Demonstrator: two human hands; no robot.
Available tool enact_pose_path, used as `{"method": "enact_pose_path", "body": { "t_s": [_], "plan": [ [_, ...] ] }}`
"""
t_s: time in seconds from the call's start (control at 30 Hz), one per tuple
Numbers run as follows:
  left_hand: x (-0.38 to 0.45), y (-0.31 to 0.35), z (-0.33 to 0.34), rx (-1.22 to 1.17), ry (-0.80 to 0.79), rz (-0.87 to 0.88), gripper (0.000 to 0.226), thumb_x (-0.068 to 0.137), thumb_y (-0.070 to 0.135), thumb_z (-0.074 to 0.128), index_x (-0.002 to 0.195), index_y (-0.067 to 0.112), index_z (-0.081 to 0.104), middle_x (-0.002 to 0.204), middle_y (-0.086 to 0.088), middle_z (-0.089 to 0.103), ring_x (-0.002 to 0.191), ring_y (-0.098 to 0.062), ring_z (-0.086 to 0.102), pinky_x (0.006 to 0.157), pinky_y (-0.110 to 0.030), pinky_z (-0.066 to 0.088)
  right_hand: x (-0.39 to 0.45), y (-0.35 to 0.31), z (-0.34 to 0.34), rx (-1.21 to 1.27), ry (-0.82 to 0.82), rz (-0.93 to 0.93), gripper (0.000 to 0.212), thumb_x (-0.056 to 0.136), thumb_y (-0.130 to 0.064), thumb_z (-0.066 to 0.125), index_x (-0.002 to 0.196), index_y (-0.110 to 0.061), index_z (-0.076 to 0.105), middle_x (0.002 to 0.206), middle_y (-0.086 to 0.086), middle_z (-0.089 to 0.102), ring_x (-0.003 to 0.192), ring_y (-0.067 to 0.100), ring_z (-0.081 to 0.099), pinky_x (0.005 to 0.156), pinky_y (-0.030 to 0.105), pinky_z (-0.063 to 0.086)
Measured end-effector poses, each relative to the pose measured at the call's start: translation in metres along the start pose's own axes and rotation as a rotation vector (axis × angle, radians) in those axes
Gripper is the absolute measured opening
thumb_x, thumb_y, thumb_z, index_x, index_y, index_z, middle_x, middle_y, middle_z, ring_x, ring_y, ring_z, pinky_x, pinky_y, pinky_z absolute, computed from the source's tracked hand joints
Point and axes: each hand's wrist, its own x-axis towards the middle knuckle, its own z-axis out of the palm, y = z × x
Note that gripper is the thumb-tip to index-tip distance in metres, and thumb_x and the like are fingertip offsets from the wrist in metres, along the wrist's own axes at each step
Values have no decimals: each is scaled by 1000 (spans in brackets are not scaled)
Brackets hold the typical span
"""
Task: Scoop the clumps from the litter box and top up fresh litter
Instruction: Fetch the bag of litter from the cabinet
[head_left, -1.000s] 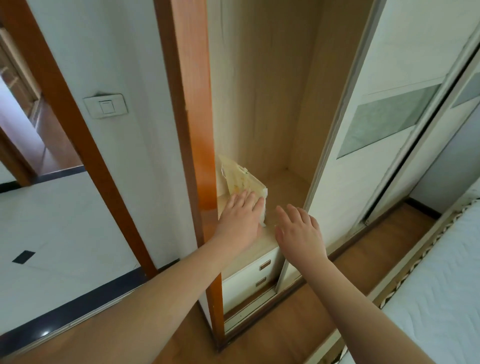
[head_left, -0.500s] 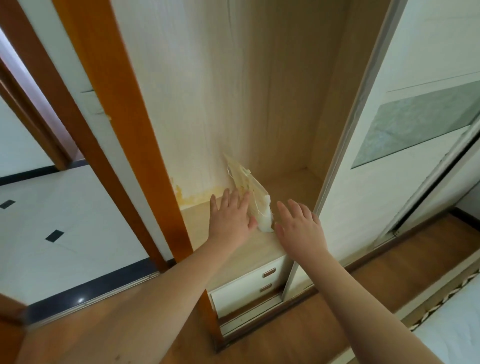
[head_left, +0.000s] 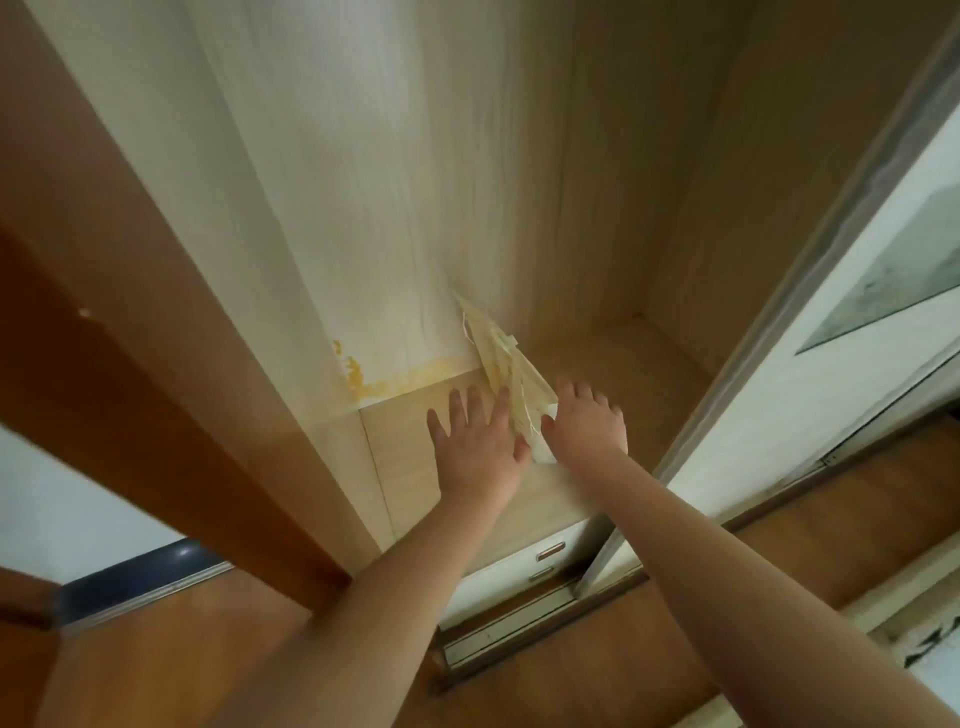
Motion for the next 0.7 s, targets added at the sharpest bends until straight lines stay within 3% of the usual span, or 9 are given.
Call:
{"method": "enact_pose_path", "body": {
  "t_s": [0.23, 0.43, 0.7],
  "plan": [
    [3, -3, 16, 7, -22, 21, 64, 100, 47, 31, 155, 29, 5, 164, -10, 8, 150, -34, 1, 117, -58, 2, 58, -18, 15, 51, -85, 22, 53, 95, -29, 45, 142, -9, 31, 136, 15, 48, 125, 31, 46, 98, 39, 39],
    [-1, -3, 18, 13, -31, 26, 64, 100, 46, 30, 155, 29, 3, 164, -9, 4, 151, -33, -2, 118, -57, 0, 76, -18, 29, 113, -122, 155, 31, 95, -15, 43, 125, -13, 51, 111, 9, 63, 96, 28, 64, 66, 31, 45],
    [-9, -5, 21, 5, 4, 49, 63, 98, 41, 38, 155, 24, 16, 163, -12, 14, 151, -33, 5, 118, -56, 5, 61, -12, 36, -6, -168, 97, 29, 89, 2, 47, 105, -11, 67, 101, 7, 68, 91, 25, 67, 65, 28, 48]
  ]
}}
